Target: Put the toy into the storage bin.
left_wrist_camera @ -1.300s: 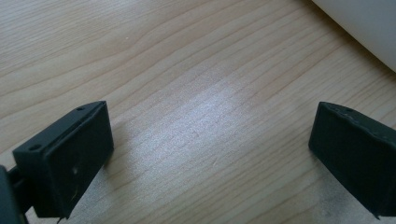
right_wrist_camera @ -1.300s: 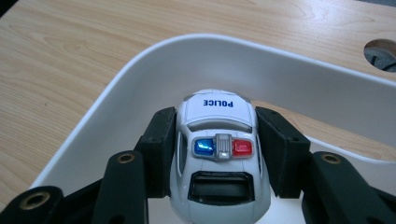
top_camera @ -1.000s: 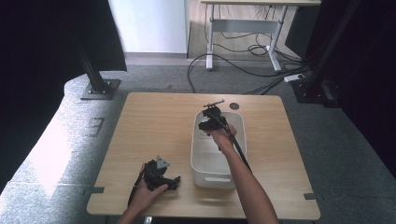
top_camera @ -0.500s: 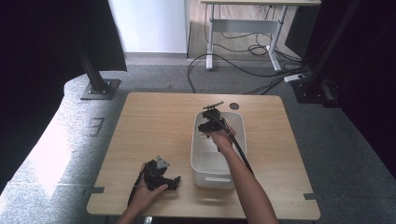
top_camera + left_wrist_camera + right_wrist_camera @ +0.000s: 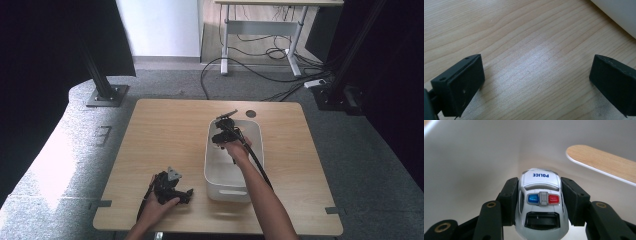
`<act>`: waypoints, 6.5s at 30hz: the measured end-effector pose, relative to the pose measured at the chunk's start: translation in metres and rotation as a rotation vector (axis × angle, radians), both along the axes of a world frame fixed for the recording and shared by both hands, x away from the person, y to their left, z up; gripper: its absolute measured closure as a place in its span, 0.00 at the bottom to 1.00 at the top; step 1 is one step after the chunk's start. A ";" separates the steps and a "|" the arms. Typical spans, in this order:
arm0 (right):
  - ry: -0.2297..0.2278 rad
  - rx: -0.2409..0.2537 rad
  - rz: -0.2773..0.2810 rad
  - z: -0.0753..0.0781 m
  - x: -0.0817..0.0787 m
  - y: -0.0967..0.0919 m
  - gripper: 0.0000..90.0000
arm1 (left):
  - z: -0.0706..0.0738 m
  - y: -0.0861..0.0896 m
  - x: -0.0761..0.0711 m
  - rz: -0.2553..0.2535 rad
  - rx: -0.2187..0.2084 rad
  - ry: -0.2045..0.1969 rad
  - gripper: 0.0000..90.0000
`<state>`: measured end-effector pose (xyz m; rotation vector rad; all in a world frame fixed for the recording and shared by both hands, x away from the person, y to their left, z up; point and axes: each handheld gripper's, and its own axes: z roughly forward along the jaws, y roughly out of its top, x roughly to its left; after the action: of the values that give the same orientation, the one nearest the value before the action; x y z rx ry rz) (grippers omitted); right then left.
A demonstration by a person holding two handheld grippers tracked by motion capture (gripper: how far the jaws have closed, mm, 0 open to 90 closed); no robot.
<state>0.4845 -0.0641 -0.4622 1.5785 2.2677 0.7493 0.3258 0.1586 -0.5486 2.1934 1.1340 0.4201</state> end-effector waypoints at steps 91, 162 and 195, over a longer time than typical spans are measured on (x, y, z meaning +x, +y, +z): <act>0.121 -0.005 -0.008 -0.029 0.004 0.003 0.53 | 0.000 0.000 0.000 0.000 -0.001 -0.002 0.00; -0.238 0.192 0.059 0.082 -0.102 -0.120 0.43 | 0.000 0.000 0.000 0.001 -0.001 -0.003 0.00; -0.286 0.266 -0.039 0.032 -0.133 -0.208 0.41 | 0.000 0.000 0.000 0.001 0.000 -0.001 0.00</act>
<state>0.3514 -0.2718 -0.4300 1.5038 1.9916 1.2221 0.3257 0.1585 -0.5487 2.1919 1.1351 0.4214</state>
